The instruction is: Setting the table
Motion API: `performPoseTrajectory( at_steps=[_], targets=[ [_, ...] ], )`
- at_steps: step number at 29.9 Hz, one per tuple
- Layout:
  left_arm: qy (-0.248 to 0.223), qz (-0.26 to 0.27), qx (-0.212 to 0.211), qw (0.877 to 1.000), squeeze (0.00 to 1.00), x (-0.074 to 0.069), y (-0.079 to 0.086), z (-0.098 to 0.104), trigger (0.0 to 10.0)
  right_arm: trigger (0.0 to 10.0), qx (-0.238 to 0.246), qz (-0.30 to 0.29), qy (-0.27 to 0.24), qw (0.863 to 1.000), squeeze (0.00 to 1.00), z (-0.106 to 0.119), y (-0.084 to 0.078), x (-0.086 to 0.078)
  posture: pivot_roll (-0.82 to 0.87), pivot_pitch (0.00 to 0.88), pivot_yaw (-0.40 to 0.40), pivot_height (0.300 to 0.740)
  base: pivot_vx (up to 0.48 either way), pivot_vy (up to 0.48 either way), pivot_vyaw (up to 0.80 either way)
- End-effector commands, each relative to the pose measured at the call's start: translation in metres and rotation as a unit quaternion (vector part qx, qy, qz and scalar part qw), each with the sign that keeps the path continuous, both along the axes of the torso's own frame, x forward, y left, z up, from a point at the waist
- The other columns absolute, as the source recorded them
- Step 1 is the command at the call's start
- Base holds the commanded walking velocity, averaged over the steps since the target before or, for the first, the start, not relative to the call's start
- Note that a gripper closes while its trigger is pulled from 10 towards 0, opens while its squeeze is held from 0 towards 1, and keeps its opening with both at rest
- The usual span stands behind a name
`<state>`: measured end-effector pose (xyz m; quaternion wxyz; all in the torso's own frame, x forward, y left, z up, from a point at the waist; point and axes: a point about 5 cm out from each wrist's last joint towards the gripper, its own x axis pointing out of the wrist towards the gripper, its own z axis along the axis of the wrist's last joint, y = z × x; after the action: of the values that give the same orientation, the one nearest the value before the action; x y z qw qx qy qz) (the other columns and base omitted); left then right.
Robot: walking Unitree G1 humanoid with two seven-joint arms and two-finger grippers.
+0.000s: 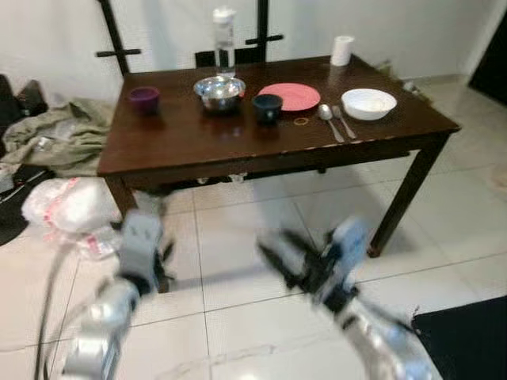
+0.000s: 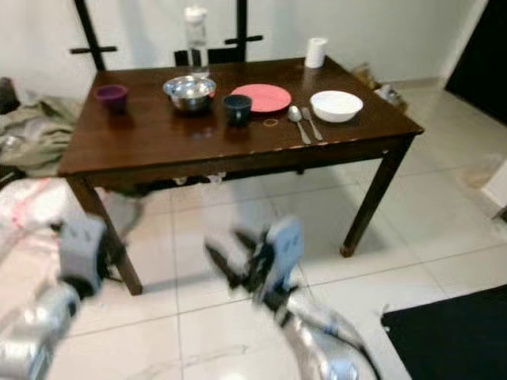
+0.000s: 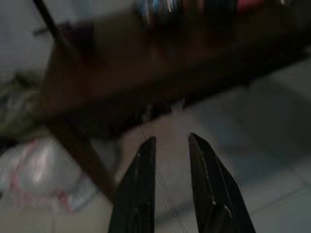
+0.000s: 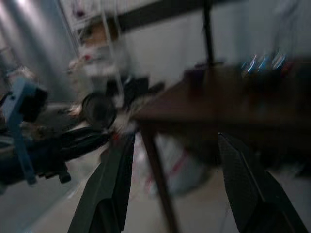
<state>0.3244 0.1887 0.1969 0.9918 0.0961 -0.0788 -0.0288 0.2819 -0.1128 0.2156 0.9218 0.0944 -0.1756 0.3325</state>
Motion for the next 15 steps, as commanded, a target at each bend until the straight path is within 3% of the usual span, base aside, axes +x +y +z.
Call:
performPoseTrajectory(
  at_steps=[1, 4, 11, 15],
  targets=[
    [0.005, 0.028, 0.002, 1.0, 0.0, 0.0, 0.01, -0.003, 10.0, 10.0, 0.014, 0.009, 0.008, 1.0, 0.0, 0.002, 0.004, -0.001, 0.07, 0.095, 0.066, 0.74, 0.48, 0.0, 0.0],
    [-0.025, 0.033, -0.005, 0.999, 0.0, 0.004, 0.008, 0.015, 10.0, 10.0, 0.024, 0.016, -0.004, 1.0, 0.0, 0.01, 0.006, -0.004, 0.07, 0.094, 0.068, 0.74, 0.48, 0.0, 0.0],
    [-0.028, 0.018, -0.007, 0.999, 0.0, 0.004, 0.0, 0.016, 10.0, 10.0, 0.023, 0.014, 0.001, 1.0, 0.0, 0.007, 0.008, -0.006, 0.07, 0.095, 0.071, 0.74, 0.48, 0.0, 0.0],
    [-0.03, 0.014, -0.003, 0.999, 0.0, 0.005, -0.003, 0.016, 10.0, 10.0, 0.022, 0.013, 0.011, 1.0, 0.0, 0.008, 0.007, -0.007, 0.07, 0.095, 0.072, 0.74, 0.48, 0.0, 0.77]
  ],
)
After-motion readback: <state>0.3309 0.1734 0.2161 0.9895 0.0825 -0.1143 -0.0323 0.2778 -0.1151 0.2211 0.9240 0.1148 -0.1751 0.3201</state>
